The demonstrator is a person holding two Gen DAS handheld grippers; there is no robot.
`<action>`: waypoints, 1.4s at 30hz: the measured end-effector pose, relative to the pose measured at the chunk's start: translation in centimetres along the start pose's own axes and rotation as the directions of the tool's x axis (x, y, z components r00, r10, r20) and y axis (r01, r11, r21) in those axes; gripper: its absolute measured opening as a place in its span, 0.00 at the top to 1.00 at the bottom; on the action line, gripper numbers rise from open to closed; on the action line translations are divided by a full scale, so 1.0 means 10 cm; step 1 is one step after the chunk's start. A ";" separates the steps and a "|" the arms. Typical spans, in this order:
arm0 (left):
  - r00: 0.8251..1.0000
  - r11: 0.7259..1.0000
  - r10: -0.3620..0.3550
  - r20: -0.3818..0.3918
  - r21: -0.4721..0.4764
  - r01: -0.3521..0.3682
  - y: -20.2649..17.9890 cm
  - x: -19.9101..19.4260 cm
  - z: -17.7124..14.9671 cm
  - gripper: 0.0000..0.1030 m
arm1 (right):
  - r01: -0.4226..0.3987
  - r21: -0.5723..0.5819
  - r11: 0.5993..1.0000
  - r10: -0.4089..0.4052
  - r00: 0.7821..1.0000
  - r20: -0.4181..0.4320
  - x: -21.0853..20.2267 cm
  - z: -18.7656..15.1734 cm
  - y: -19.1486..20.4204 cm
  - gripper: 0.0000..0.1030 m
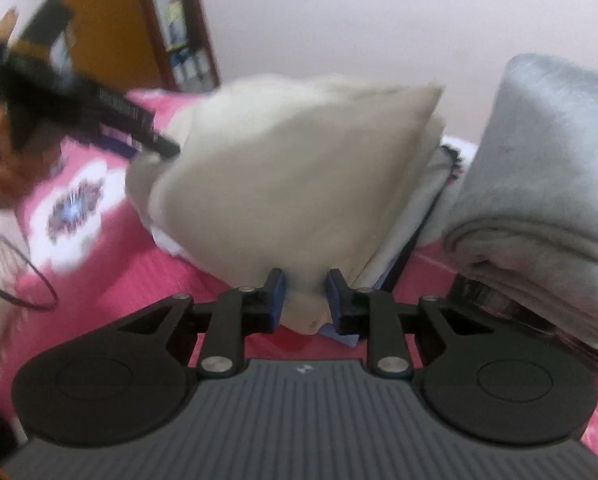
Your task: Fold clothes
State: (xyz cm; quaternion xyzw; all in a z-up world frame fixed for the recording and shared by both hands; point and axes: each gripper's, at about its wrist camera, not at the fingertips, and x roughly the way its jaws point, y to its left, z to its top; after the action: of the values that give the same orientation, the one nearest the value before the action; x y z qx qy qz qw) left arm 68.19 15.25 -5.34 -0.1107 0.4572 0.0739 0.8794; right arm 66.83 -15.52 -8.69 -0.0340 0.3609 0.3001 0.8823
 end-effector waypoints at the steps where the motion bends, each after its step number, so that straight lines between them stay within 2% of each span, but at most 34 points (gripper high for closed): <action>1: 1.000 1.000 -0.014 0.019 0.004 0.014 0.02 -0.07 -0.01 0.40 | 0.015 0.019 1.000 -0.015 1.000 0.004 -0.09 0.02 0.03 0.79; 4: 0.994 0.998 -0.068 0.085 -0.003 0.069 0.03 -0.41 -0.12 0.38 | 0.067 0.050 0.997 -0.066 0.998 -0.011 -0.32 0.02 0.13 0.78; 8: 0.980 0.991 -0.122 0.157 -0.025 0.128 -0.02 -0.97 -0.42 0.20 | 0.089 0.117 0.989 -0.083 0.995 -0.052 -0.64 -0.01 0.32 0.74; 12: 0.972 0.990 -0.113 0.204 -0.063 0.128 -0.10 -1.57 -0.85 0.07 | 0.110 0.231 0.967 -0.084 0.990 -0.117 -0.87 -0.08 0.57 0.64; 15: 0.967 0.991 -0.086 0.240 -0.082 0.108 -0.13 -1.97 -1.13 0.00 | 0.132 0.269 0.954 -0.098 0.986 -0.137 -1.11 -0.18 0.75 0.56; 21: 0.972 0.998 -0.002 0.236 -0.060 0.016 -0.24 -2.60 -1.54 0.00 | 0.191 0.212 0.959 -0.164 0.977 -0.137 -1.63 -0.26 1.17 0.40; 24: 0.970 0.997 0.031 0.241 -0.077 -0.013 -0.26 -2.84 -1.71 0.00 | 0.207 0.201 0.958 -0.184 0.975 -0.126 -1.88 -0.28 1.33 0.30; 26: 0.971 0.996 0.035 0.237 -0.087 -0.015 -0.27 -2.97 -1.81 0.00 | 0.217 0.221 0.951 -0.193 0.973 -0.124 -2.01 -0.32 1.41 0.20; 30: 0.971 0.996 0.072 0.230 -0.069 -0.058 -0.38 -3.16 -1.97 0.00 | 0.255 0.252 0.934 -0.229 0.965 -0.129 -2.21 -0.42 1.53 0.17; 33: 0.960 0.989 0.147 0.239 -0.039 -0.142 -0.53 -3.26 -2.06 0.00 | 0.286 0.259 0.923 -0.261 0.957 -0.130 -2.34 -0.49 1.59 0.14; 38: 0.948 0.993 0.118 0.296 -0.037 -0.112 -0.66 -3.40 -2.17 0.00 | 0.320 0.252 0.913 -0.300 0.947 -0.116 -2.53 -0.54 1.63 0.08; 42: 0.943 0.992 0.126 0.308 -0.052 -0.115 -0.74 -3.45 -2.21 0.00 | 0.352 0.222 0.909 -0.335 0.936 -0.110 -2.63 -0.54 1.66 0.07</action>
State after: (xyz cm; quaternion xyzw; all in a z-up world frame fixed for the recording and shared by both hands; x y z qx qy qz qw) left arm 32.76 1.36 11.56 -0.0842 0.3179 0.1515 0.9322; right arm 39.55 -16.72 7.24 -0.0011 0.4132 0.0934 0.9058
